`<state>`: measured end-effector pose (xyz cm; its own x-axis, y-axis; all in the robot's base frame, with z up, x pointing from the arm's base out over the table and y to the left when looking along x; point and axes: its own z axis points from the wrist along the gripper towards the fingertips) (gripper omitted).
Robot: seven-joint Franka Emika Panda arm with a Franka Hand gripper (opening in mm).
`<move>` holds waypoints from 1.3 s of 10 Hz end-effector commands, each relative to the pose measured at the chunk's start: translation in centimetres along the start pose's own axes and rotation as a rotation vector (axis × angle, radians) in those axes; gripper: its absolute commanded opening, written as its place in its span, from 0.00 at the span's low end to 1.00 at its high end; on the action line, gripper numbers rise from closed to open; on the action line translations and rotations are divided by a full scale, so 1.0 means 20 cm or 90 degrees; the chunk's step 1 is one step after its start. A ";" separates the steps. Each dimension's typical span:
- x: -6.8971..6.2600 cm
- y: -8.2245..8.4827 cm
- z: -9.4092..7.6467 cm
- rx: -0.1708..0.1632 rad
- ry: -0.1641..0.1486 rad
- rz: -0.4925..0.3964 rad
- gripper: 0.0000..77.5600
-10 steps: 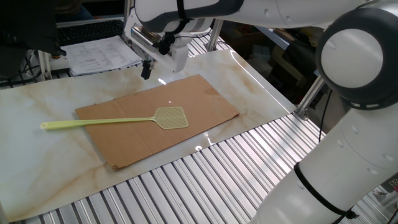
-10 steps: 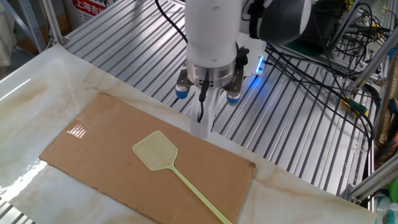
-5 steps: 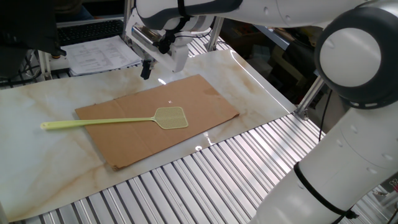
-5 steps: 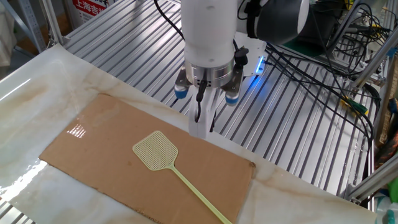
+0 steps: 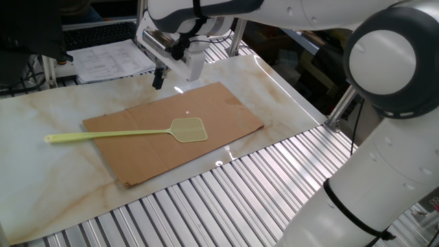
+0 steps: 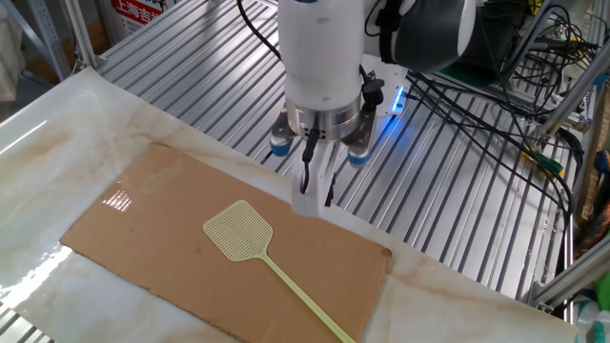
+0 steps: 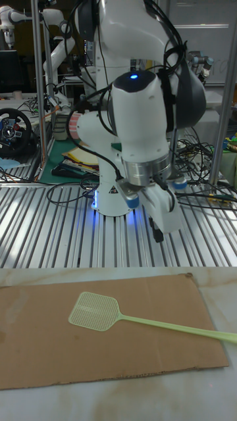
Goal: Swat with a flyswatter
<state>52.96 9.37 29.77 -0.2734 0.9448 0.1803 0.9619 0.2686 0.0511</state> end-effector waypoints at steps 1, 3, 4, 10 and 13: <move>0.04 0.02 0.04 0.000 -0.004 0.020 0.00; 0.05 0.03 0.05 0.001 -0.005 0.024 0.00; 0.07 0.04 0.06 0.001 -0.005 0.029 0.00; 0.16 0.10 0.15 0.005 -0.020 0.057 0.00; 0.26 0.17 0.23 0.007 -0.034 0.087 0.00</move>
<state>54.46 15.38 26.64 -0.1579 0.9767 0.1452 0.9874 0.1565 0.0210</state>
